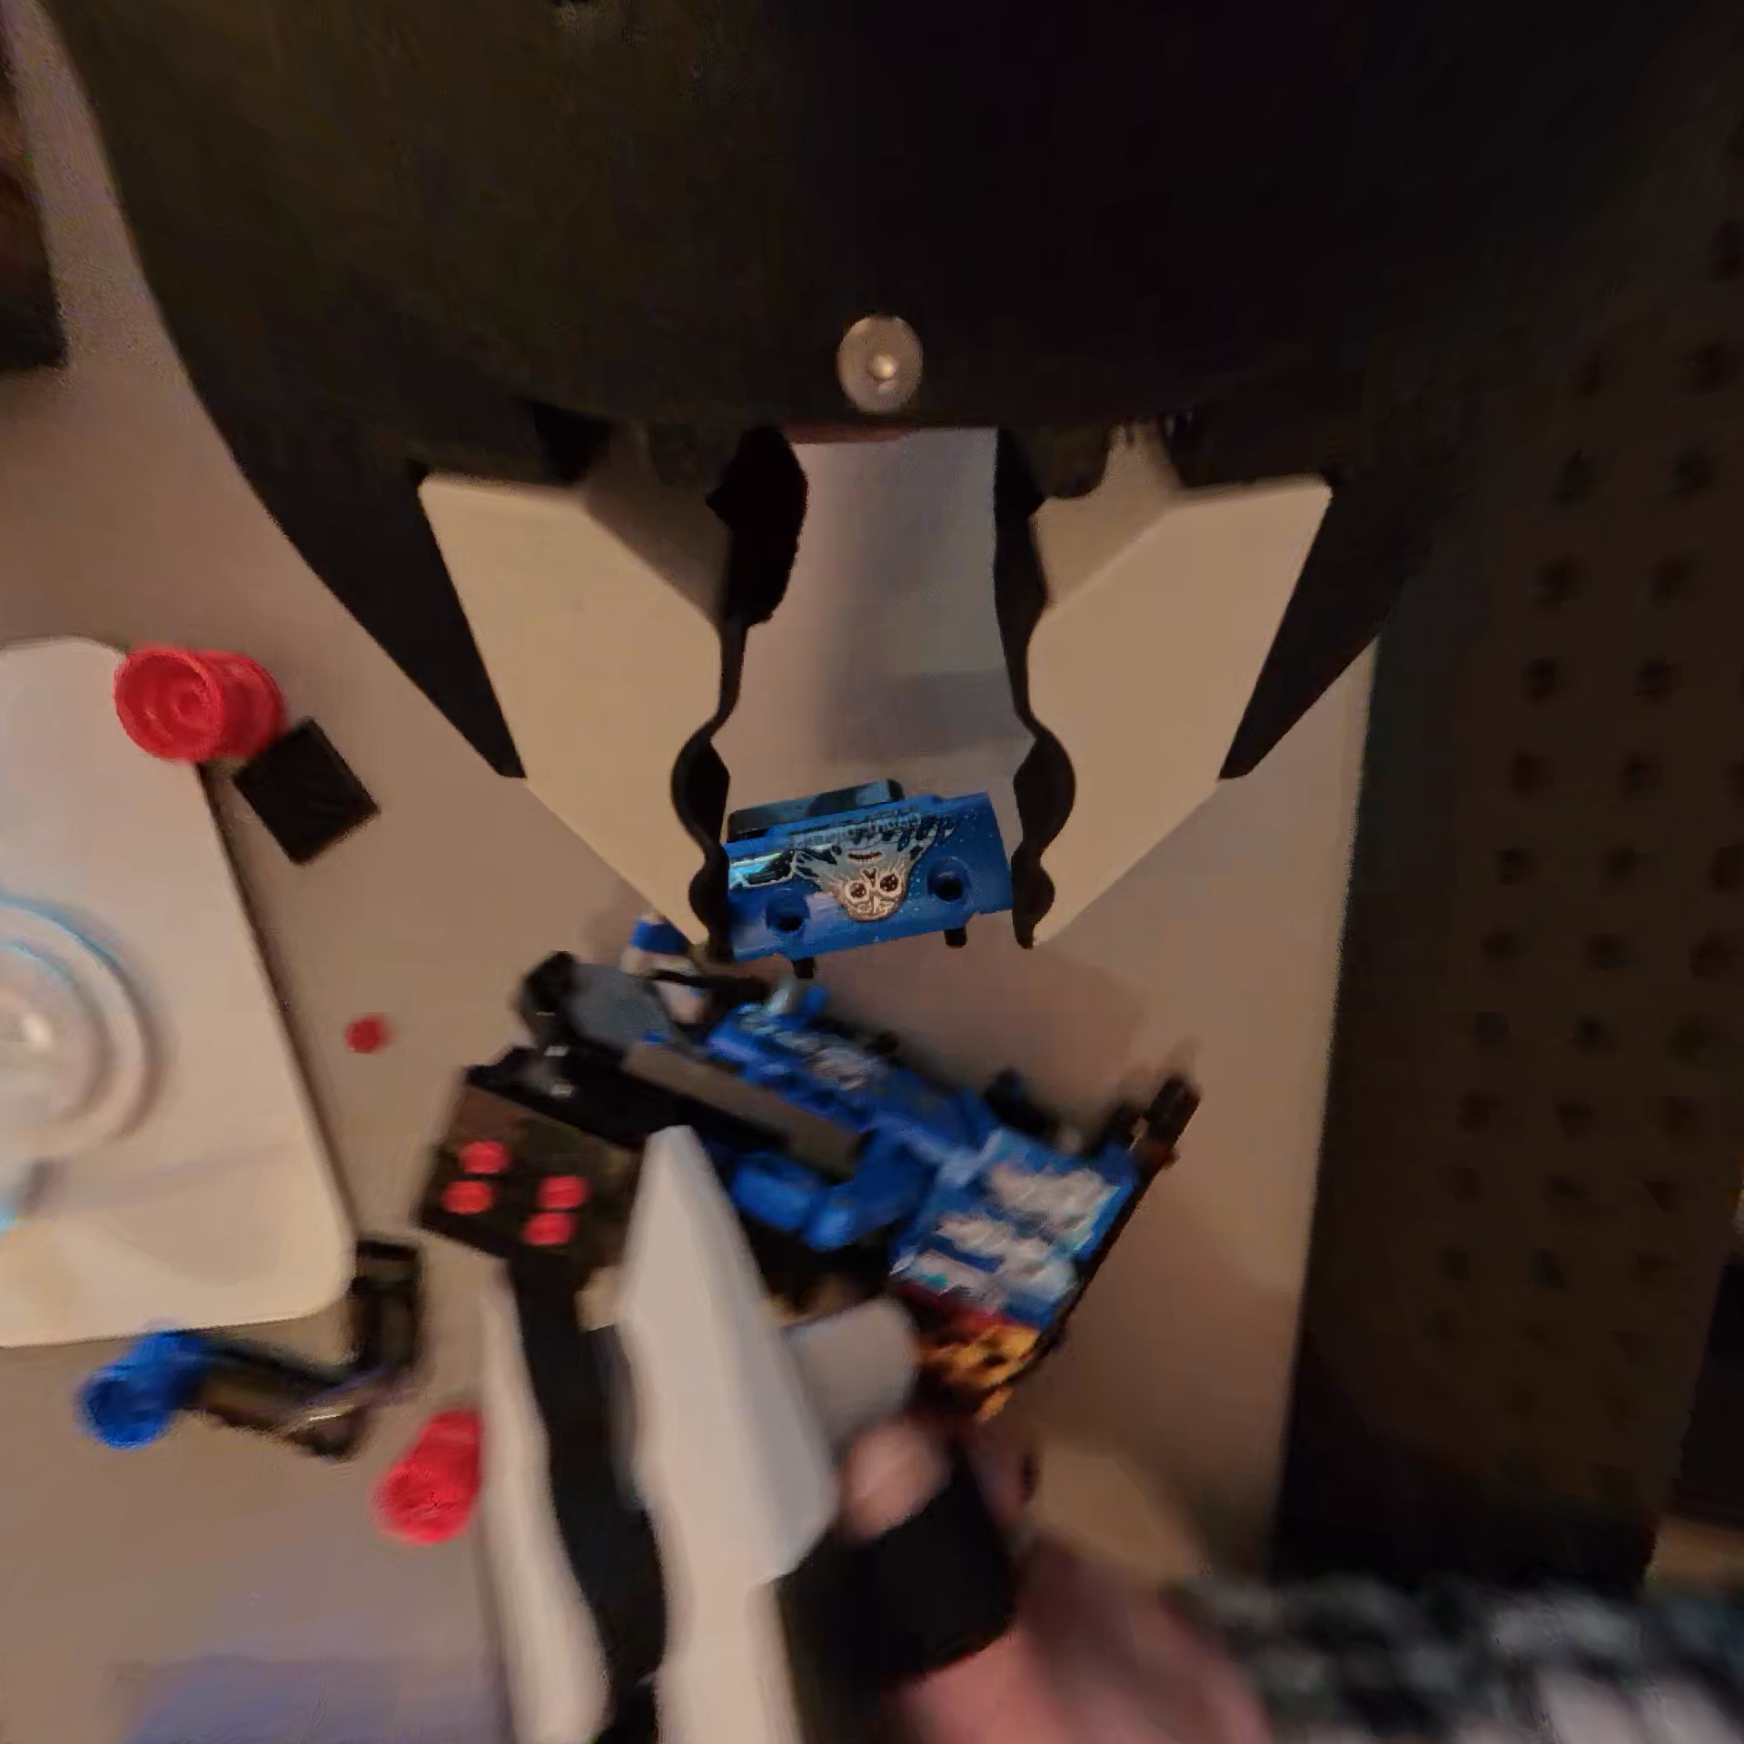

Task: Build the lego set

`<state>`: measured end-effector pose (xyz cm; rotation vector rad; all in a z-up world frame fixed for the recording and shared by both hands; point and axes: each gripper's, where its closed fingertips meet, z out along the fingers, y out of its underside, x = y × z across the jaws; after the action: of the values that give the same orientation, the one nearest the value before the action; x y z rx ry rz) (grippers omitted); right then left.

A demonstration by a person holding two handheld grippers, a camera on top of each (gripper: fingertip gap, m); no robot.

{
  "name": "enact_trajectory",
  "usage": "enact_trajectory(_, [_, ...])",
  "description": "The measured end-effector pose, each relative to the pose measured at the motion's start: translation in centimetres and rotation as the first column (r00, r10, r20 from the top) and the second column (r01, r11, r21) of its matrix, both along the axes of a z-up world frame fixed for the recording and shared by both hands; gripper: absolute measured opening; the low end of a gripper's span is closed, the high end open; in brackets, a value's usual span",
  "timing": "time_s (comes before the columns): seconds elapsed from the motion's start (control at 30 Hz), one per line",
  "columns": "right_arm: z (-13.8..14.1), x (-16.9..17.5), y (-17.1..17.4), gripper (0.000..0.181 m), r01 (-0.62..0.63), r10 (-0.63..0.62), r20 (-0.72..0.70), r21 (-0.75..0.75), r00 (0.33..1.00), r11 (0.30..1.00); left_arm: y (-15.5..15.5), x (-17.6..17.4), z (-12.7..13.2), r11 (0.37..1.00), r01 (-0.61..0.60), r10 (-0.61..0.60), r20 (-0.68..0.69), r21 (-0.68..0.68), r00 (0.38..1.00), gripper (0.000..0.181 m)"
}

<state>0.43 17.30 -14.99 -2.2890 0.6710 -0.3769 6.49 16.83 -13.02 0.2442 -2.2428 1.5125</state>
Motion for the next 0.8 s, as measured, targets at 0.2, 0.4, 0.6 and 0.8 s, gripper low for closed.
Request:
enact_trajectory(0.2, [2.3, 2.9, -0.2, 0.059, 0.217, -0.239, 0.041, 0.296, 0.97, 0.93, -0.1, 0.0, 0.0, 1.0, 0.0, -0.002, -0.055, -0.02, 0.999, 0.036])
enact_trajectory(0.4, [2.9, 4.9, -0.8, 0.059, 0.305, -0.362, 0.07, 0.403, 0.93, 0.863, -0.2, 0.0, 0.0, 0.999, -0.004, -0.001, -0.105, -0.038, 0.994, 0.032])
enact_trajectory(0.6, [2.9, 5.4, -0.8, 0.059, 0.322, -0.39, 0.063, 0.453, 0.919, 0.831, -0.3, -0.1, 0.0, 0.999, -0.003, -0.003, -0.131, -0.046, 0.991, 0.031])
enact_trajectory(0.8, [2.5, 5.1, -1.2, 0.059, 0.33, -0.399, 0.055, 0.465, 0.915, 0.821, -0.4, -0.1, 0.1, 0.999, -0.005, -0.002, -0.147, -0.052, 0.989, 0.031])
